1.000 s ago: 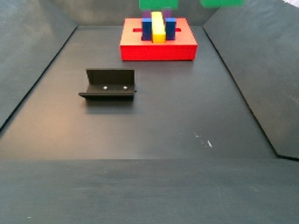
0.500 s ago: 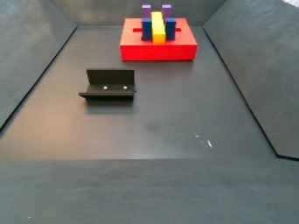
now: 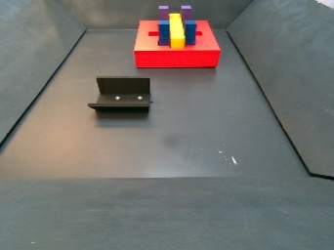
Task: Pick up the green object. Move up. Move to above the board. Insert the green object.
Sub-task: Move to above the board, then insert the green object.
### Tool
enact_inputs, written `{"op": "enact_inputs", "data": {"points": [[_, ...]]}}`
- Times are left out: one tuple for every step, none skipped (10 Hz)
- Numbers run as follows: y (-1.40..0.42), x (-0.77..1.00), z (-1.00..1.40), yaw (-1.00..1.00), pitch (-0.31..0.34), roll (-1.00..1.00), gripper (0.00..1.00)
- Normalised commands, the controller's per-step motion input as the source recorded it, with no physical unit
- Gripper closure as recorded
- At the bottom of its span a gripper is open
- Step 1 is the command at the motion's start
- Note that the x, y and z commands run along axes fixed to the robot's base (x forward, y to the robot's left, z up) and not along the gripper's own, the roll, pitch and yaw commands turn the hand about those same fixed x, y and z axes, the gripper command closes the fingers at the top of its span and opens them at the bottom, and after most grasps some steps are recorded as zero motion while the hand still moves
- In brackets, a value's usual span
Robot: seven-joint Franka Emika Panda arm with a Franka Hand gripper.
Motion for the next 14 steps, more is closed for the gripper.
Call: {"op": "enact_inputs", "data": {"points": [[-0.21,0.07,0.04,0.01,0.095,0.03,1.00],[0.00,0.00,-0.03,0.00,0.000,0.00,1.00],[-0.01,0.00,-0.14,0.00,0.000,0.00,1.00],[-0.01,0.10,-0.19,0.00,0.000,0.00,1.00],[0.00,0.37,-0.21,0.03,-0.021,0.00,1.00],[0.00,0.51,-0.24,0.08,-0.017,0.00,1.00],[-0.08,0.62,-0.26,0.09,0.000,0.05,1.00],[-0.19,0.61,-0.38,0.05,0.000,0.14,1.00],[-0.24,0.60,-0.55,0.03,0.000,0.28,1.00],[-0.26,0.53,-0.55,0.01,0.000,0.35,1.00],[-0.24,0.50,-0.52,0.03,0.000,0.36,1.00],[-0.19,0.31,-0.64,0.05,0.000,0.32,1.00],[-0.15,0.02,-0.60,0.00,0.000,0.22,1.00],[0.00,-0.24,-0.41,-0.14,0.000,0.00,1.00]]}}
